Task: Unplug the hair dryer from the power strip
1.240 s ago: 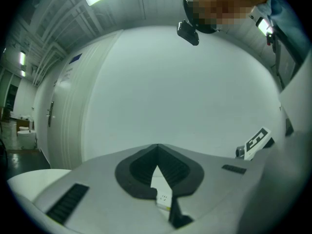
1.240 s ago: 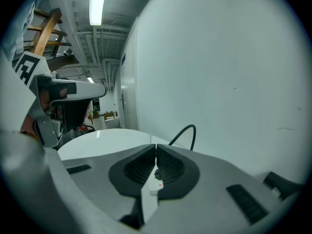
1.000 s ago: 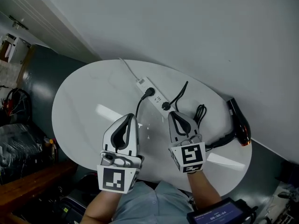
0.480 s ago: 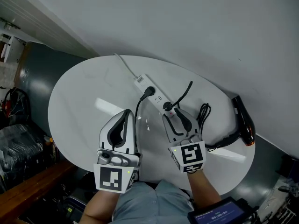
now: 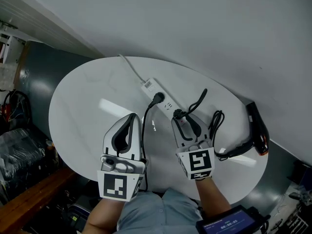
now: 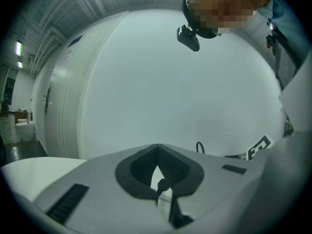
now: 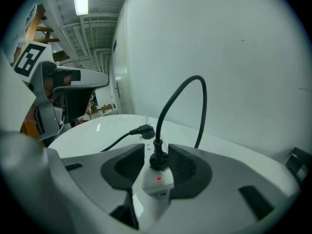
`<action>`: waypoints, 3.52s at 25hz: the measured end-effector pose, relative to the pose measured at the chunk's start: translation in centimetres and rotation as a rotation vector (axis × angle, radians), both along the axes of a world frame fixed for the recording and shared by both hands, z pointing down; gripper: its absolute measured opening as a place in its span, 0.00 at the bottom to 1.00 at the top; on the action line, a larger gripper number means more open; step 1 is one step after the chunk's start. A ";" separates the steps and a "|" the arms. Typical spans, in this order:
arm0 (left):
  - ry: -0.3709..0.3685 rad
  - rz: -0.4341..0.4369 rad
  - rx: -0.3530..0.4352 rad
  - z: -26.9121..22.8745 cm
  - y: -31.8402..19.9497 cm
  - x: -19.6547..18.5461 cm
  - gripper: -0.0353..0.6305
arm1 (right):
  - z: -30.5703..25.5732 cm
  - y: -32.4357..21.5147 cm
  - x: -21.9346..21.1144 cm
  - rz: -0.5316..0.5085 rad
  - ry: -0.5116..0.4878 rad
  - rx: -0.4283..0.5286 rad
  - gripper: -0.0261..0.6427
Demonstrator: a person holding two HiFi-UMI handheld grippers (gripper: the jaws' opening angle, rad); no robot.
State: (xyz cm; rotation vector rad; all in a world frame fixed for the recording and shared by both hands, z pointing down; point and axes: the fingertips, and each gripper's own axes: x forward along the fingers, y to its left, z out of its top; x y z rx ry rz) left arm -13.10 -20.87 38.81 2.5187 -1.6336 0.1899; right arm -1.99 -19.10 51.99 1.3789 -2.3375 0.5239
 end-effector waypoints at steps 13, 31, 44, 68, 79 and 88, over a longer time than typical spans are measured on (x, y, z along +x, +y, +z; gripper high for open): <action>-0.003 -0.005 -0.026 1.2 -1.4 -0.9 0.05 | 0.7 -1.6 -1.4 -0.013 0.006 -0.013 0.20; -0.002 -0.007 -0.035 1.2 -1.6 -1.3 0.05 | 0.5 -1.8 -1.1 0.011 0.083 0.021 0.12; -0.010 -0.001 -0.019 1.0 -1.4 -1.0 0.05 | -1.3 -2.3 -1.2 0.010 0.080 0.103 0.12; 0.017 0.037 0.067 -3.8 2.1 1.4 0.05 | -8.2 0.0 1.1 0.027 0.124 0.287 0.12; 0.002 0.130 0.139 -6.5 6.9 5.8 0.05 | -4.0 7.8 6.5 0.156 0.141 0.096 0.12; -0.017 0.174 0.161 -7.5 11.5 8.7 0.05 | -1.7 13.0 9.3 0.215 0.108 0.021 0.24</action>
